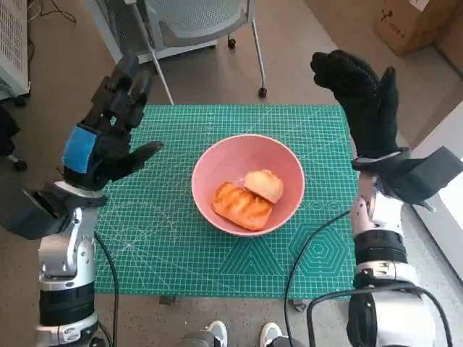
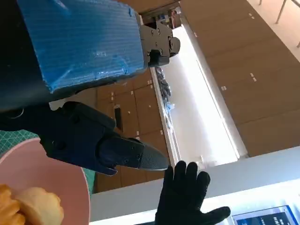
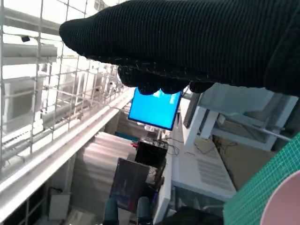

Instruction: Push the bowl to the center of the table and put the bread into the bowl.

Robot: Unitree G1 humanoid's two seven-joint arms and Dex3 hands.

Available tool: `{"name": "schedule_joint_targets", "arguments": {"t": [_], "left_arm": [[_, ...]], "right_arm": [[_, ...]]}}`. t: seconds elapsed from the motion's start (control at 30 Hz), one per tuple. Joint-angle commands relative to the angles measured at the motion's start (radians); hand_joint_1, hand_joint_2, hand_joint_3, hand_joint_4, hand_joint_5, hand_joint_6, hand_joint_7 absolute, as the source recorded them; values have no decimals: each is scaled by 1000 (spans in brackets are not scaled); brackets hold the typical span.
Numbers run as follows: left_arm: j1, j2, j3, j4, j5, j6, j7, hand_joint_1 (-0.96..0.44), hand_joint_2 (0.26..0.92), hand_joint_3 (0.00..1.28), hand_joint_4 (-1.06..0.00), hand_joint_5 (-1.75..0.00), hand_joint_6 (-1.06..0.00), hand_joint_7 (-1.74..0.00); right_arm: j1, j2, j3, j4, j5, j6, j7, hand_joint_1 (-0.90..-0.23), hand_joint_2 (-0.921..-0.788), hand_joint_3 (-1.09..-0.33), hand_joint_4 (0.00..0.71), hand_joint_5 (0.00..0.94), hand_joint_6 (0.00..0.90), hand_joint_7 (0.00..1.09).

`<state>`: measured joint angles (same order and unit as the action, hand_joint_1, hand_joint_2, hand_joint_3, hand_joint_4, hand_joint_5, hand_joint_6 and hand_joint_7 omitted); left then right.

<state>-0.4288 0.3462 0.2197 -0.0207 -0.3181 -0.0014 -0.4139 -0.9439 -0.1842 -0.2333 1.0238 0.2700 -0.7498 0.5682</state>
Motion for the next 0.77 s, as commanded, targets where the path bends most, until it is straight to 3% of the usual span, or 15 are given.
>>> {"name": "schedule_joint_targets", "arguments": {"t": [0.03,0.77], "left_arm": [[6,3,-7,-3,10,-9,1,-600,921,149,1,1,-77,-64],[20,-6,-19,-8,-5,17,3,-604,921,180,1,1,-69,-101]], "right_arm": [[25,-1,6,0,-16,11,-11,-673,-921,-668,160,0,301,0],[32,3,7,0,-10,37,-1,-669,-921,-668,159,0,303,2]]}}
